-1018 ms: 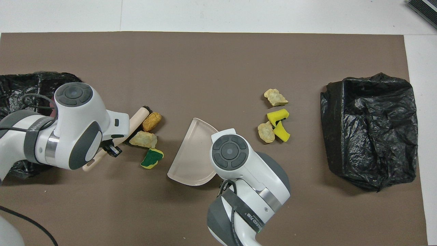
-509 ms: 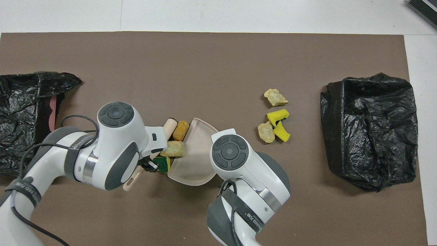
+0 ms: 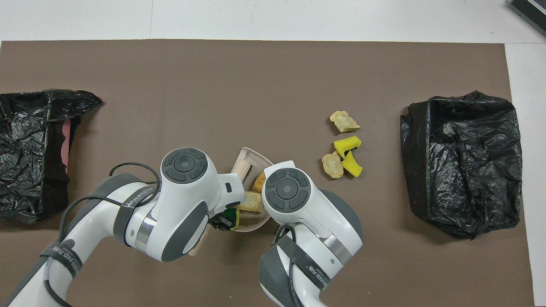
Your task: Sweep and dump trash in bin
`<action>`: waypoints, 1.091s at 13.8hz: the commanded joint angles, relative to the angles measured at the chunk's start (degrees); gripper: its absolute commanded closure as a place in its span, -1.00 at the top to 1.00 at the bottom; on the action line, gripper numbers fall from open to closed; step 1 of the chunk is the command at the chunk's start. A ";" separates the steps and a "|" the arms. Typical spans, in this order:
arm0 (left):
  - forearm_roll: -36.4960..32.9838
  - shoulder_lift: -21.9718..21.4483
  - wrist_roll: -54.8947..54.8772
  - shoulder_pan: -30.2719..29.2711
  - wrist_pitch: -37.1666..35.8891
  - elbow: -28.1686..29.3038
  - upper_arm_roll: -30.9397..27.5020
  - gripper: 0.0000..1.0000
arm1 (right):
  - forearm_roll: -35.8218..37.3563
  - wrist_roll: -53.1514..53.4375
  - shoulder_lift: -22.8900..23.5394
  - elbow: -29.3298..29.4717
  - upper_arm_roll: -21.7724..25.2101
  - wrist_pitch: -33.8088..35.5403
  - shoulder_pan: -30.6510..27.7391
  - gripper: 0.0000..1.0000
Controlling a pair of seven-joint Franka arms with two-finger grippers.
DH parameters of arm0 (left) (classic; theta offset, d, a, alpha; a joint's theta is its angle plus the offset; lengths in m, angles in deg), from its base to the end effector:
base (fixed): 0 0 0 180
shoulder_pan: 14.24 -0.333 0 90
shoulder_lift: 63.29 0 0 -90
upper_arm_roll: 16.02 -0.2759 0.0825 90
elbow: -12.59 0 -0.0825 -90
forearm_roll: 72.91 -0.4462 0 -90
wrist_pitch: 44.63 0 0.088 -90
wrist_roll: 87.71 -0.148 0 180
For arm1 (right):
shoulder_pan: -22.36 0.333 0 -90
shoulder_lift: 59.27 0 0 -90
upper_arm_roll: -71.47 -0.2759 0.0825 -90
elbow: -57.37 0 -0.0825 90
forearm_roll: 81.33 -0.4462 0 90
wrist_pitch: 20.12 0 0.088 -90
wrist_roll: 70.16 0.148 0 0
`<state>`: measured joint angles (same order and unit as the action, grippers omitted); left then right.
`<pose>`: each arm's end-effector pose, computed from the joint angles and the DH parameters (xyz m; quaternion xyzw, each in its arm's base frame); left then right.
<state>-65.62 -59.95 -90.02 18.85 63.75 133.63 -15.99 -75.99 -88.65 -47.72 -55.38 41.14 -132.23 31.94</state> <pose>0.4592 -0.3166 0.2540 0.9500 -0.2738 -0.1490 0.0180 0.4714 0.3847 0.2564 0.8584 0.5046 -0.0916 0.0077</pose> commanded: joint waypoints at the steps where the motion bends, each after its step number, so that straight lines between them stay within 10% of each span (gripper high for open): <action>1: 1.59 -3.95 1.86 -1.35 -0.10 0.17 -1.08 -1.00 | 1.07 1.43 -1.18 -1.59 -0.43 -1.35 -0.71 -1.00; 10: 1.15 -4.40 8.45 -9.89 -1.24 -1.07 -1.44 -1.00 | 1.95 -2.76 -4.78 0.33 1.06 3.73 -2.46 -1.00; 15: 1.15 -8.34 15.23 -9.98 1.30 5.33 -1.26 -1.00 | -2.61 -25.59 -6.97 9.29 15.00 16.65 -3.70 -1.00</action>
<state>-64.96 -64.39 -76.51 9.01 63.48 134.58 -17.72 -75.98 -106.37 -53.85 -49.20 51.71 -119.01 28.85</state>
